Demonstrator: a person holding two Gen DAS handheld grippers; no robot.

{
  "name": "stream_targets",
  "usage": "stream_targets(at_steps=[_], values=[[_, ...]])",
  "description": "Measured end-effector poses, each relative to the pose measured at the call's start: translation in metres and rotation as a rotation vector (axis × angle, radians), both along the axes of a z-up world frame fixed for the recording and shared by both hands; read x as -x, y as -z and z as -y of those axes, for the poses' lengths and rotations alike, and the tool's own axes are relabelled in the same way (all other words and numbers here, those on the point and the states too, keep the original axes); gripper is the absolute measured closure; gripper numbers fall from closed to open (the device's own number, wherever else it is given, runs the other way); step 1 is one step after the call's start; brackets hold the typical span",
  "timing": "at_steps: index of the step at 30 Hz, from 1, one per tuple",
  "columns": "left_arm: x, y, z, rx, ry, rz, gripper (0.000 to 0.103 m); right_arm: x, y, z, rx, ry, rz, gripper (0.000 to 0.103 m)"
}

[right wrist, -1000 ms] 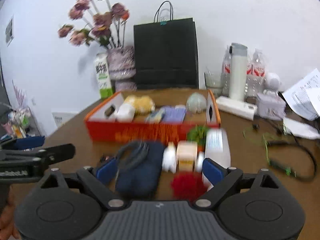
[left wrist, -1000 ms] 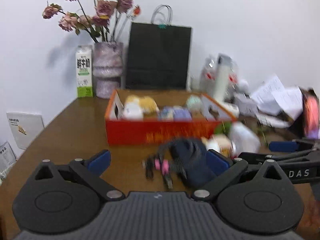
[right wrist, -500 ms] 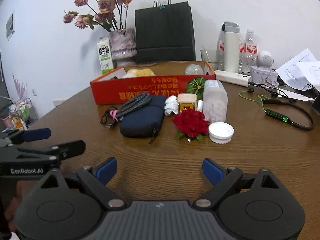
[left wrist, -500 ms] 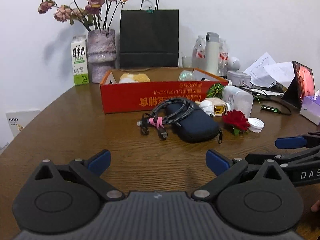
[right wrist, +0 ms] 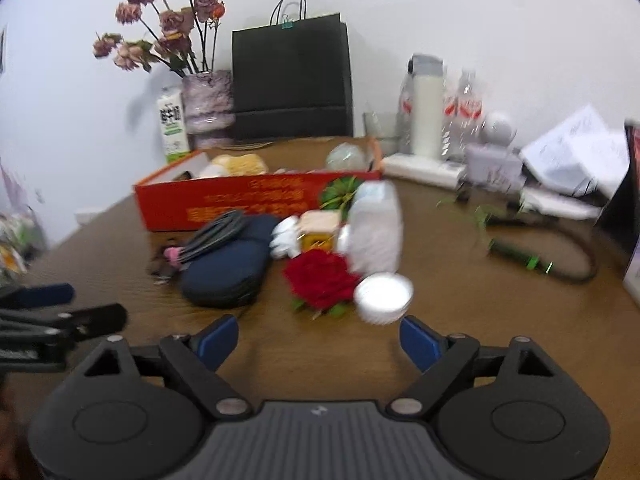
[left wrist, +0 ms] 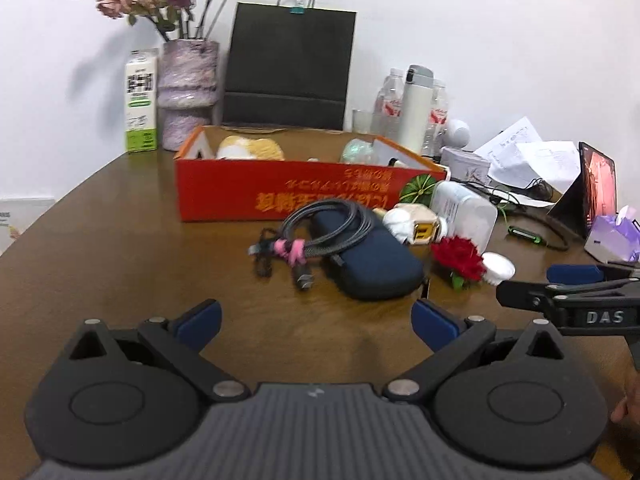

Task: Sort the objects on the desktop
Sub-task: 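Withdraw both tools from the box toward the remaining table items, then grasp the red rose with the right gripper while the left grasps the black braided cable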

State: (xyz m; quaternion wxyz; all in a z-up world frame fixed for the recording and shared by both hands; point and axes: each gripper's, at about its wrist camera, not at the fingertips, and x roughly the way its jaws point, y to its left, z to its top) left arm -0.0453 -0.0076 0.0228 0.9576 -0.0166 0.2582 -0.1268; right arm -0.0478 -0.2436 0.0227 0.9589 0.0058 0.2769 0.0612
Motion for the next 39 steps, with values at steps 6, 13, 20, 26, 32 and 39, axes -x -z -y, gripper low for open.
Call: stream_targets(at_steps=[6,13,20,26,32,39], values=[[-0.047,-0.01,0.01,0.038,0.011,0.006,0.004,-0.042,0.005,0.006,0.099,0.023,-0.035,0.032],[-0.114,-0.016,0.025,0.088,0.087,-0.102,0.025,-0.059,0.018,0.008,0.105,-0.001,-0.062,0.038],[-0.139,0.004,0.029,0.136,0.11,-0.222,0.046,-0.055,0.006,0.008,0.006,-0.108,-0.036,0.035],[-0.123,-0.013,0.02,0.133,0.071,-0.163,0.08,-0.088,0.014,-0.011,0.03,-0.067,-0.083,0.05],[-0.078,-0.043,-0.006,0.172,0.01,-0.077,0.082,-0.082,0.009,-0.019,-0.015,-0.078,-0.066,0.07],[-0.024,-0.064,-0.026,0.224,0.016,-0.038,0.082,-0.034,-0.017,-0.022,-0.019,-0.079,0.024,0.071]])
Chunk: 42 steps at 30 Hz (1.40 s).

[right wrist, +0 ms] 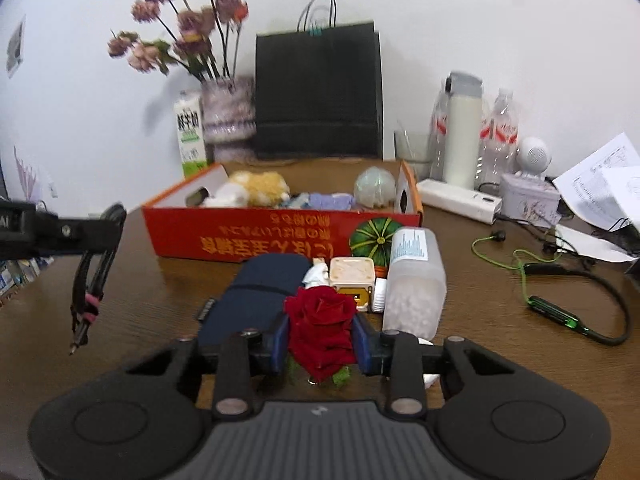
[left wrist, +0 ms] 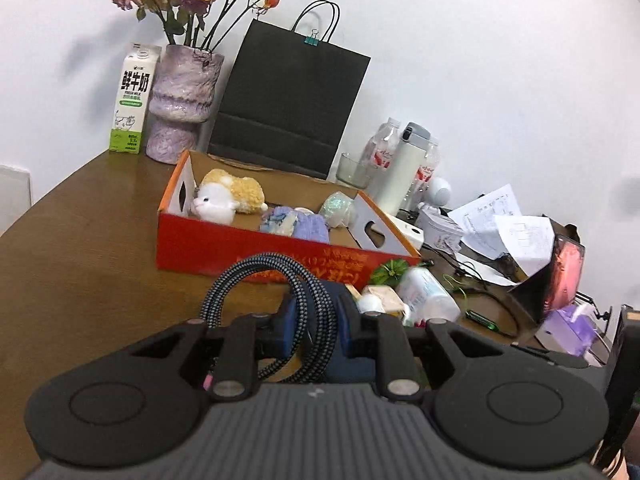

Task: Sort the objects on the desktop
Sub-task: 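Grasp the red rose with the right gripper while the left grasps the black braided cable, then carry the rose and cable over the red box and open both grippers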

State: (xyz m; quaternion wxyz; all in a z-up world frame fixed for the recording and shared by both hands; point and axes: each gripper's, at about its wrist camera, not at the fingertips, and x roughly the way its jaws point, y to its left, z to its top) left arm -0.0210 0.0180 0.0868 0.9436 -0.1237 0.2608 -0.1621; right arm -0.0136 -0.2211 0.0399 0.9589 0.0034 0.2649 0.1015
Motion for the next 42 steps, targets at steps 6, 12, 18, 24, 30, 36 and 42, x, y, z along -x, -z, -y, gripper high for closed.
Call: stream_targets(at_steps=[6,12,18,24,30,36,42], values=[[0.036,0.013,-0.001,-0.003,0.014,-0.038,0.082,0.046,-0.007,-0.001,-0.007,-0.01,0.016,0.071],[0.059,0.019,0.002,-0.013,0.046,-0.044,0.082,0.078,-0.006,-0.01,0.01,-0.038,0.018,0.071],[0.069,0.019,0.001,-0.007,0.056,-0.039,0.082,0.093,-0.015,-0.019,-0.006,-0.076,0.057,0.071],[0.062,0.02,-0.002,-0.011,0.036,-0.039,0.082,0.089,-0.021,-0.023,-0.026,-0.098,0.072,0.071],[0.048,0.021,-0.003,-0.022,0.032,-0.046,0.082,0.078,-0.022,-0.019,-0.041,-0.093,0.077,0.071],[0.027,0.006,-0.007,0.001,0.027,0.0,0.082,0.062,-0.036,-0.015,-0.037,-0.088,0.111,0.071],[-0.029,-0.012,-0.008,0.046,0.037,0.009,0.082,0.015,-0.061,-0.012,-0.055,-0.122,0.14,0.071]])
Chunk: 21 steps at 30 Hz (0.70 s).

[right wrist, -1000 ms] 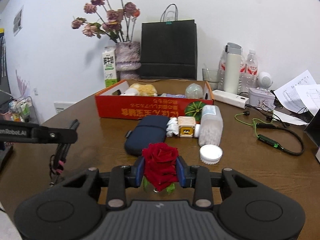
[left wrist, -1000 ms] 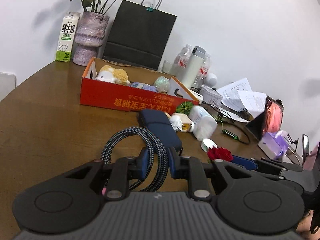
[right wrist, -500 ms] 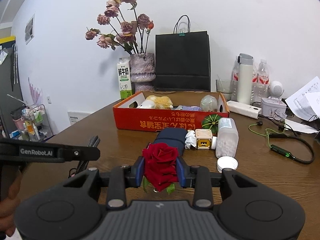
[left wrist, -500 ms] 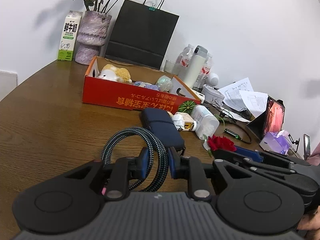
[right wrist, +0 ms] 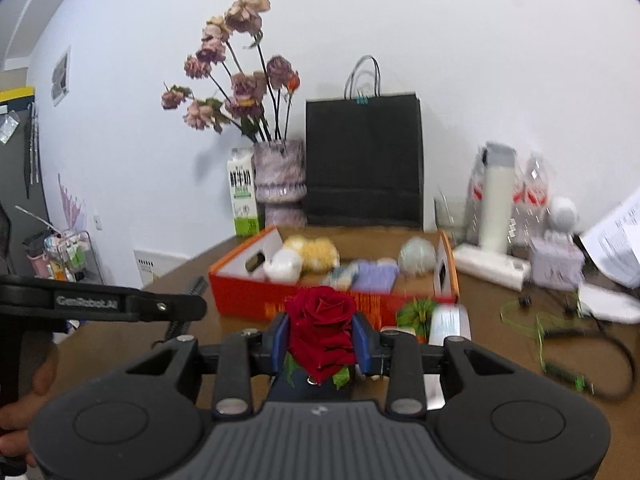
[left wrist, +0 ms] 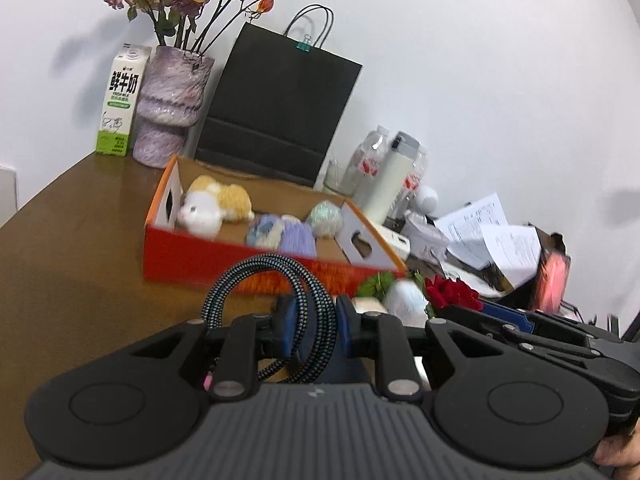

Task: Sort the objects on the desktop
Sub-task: 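Carry the rose and cable over the red box and open both grippers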

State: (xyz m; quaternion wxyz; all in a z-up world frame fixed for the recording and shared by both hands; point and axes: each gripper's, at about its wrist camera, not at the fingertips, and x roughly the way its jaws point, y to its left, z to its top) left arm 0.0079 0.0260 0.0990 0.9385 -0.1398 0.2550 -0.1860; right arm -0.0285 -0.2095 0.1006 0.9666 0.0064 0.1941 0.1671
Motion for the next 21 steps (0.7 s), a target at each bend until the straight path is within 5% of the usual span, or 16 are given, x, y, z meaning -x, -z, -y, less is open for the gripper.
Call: stream_targets(at_steps=[7,12,16,18,21], values=[[-0.111,-0.031,0.013,-0.048,0.017,0.014,0.082,-0.103,-0.022,0.008,0.01,-0.011,-0.019,0.071],[-0.211,-0.016,0.047,-0.06,0.039,-0.132,0.082,-0.203,-0.012,0.007,0.054,0.023,-0.123,0.071],[-0.271,0.004,0.069,-0.126,-0.018,-0.168,0.082,-0.282,0.015,0.004,0.134,0.128,-0.268,0.07],[-0.295,0.017,0.071,-0.085,-0.015,-0.208,0.081,-0.313,0.032,0.002,0.192,0.166,-0.33,0.069],[-0.302,0.027,0.07,-0.036,-0.025,-0.226,0.065,-0.338,0.048,0.001,0.212,0.211,-0.394,0.061]])
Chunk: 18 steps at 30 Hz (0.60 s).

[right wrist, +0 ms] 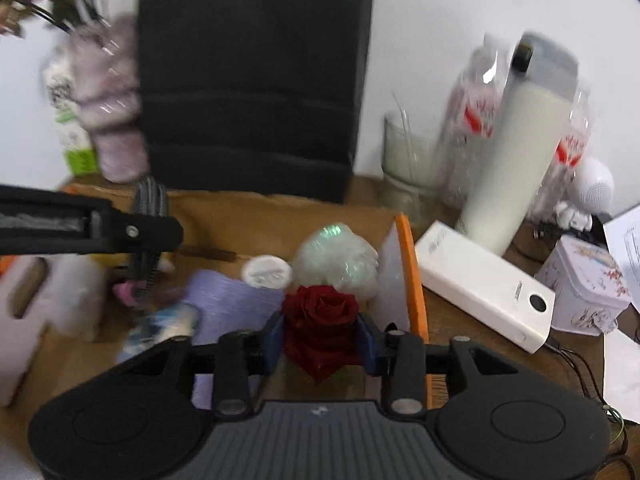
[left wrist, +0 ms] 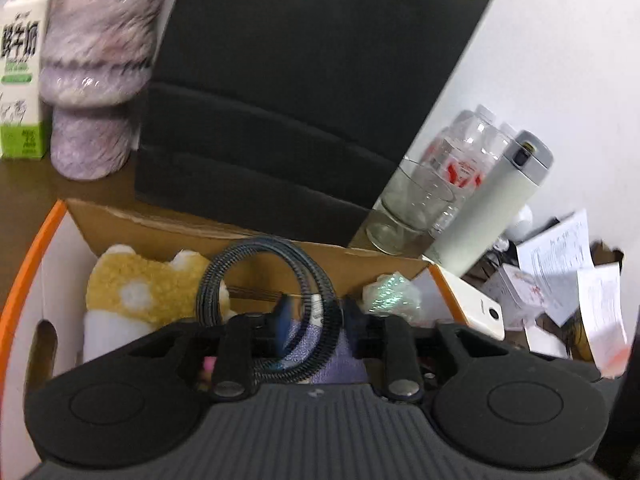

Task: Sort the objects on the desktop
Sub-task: 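Carry the rose and cable over the red box and open both grippers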

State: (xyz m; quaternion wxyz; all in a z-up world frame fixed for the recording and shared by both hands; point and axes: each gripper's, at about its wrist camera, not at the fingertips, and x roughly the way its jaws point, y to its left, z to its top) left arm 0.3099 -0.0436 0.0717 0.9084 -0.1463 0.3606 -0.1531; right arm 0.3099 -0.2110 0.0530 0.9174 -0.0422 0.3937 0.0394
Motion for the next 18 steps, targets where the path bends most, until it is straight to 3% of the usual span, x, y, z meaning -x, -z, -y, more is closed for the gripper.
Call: stream_targets(at_steps=[3,5,13,16,18], values=[[0.017,-0.007,-0.005,-0.025,-0.013,0.074,0.05,0.008,-0.004,0.001,-0.022,0.002,0.036,0.049],[0.031,-0.018,-0.011,-0.049,-0.032,0.103,0.041,0.02,-0.015,0.004,-0.045,-0.009,0.088,0.035],[0.105,-0.064,-0.031,-0.067,-0.078,0.205,0.024,0.081,-0.062,0.004,-0.075,-0.055,0.201,0.031],[0.143,-0.066,-0.038,-0.097,-0.076,0.222,0.015,0.119,-0.069,-0.003,-0.067,-0.097,0.223,0.02],[0.174,-0.06,-0.04,-0.12,-0.082,0.259,0.004,0.145,-0.068,-0.005,-0.085,-0.124,0.226,0.019]])
